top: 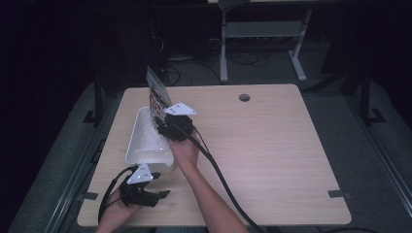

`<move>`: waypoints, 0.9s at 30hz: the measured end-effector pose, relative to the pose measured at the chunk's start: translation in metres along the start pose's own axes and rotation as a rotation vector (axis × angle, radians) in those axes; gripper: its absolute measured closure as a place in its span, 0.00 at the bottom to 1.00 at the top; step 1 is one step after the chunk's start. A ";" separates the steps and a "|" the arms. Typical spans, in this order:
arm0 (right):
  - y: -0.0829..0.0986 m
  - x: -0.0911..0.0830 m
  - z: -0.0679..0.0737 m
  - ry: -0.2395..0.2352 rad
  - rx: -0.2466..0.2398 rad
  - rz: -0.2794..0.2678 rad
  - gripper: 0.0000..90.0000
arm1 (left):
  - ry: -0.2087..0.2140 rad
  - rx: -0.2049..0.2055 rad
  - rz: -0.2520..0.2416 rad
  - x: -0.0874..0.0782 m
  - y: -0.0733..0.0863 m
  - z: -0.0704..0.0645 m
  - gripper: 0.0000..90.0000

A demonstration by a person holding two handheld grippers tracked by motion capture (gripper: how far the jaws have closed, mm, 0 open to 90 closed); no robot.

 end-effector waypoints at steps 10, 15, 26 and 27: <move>0.001 -0.001 -0.013 -0.070 0.032 0.033 0.42 | -0.003 -0.005 -0.003 0.000 0.000 0.001 0.32; 0.001 -0.006 -0.020 -0.106 0.057 0.052 0.38 | 0.002 -0.002 -0.006 0.000 0.000 0.000 0.32; 0.001 -0.022 -0.030 -0.146 0.051 0.069 0.36 | 0.005 0.009 -0.004 0.002 -0.002 -0.002 0.31; 0.001 -0.023 -0.032 -0.147 0.046 0.069 0.36 | 0.005 0.008 -0.005 0.003 -0.002 -0.002 0.31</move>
Point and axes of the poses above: each handheld gripper's, and its own axes: x roughly forward along the jaws, y roughly out of its underside, z roughly to its left, the point moved 4 cm from there along x, roughly forward along the jaws, and after that the axes turned 13 degrees about y, right-handed, at the moved point
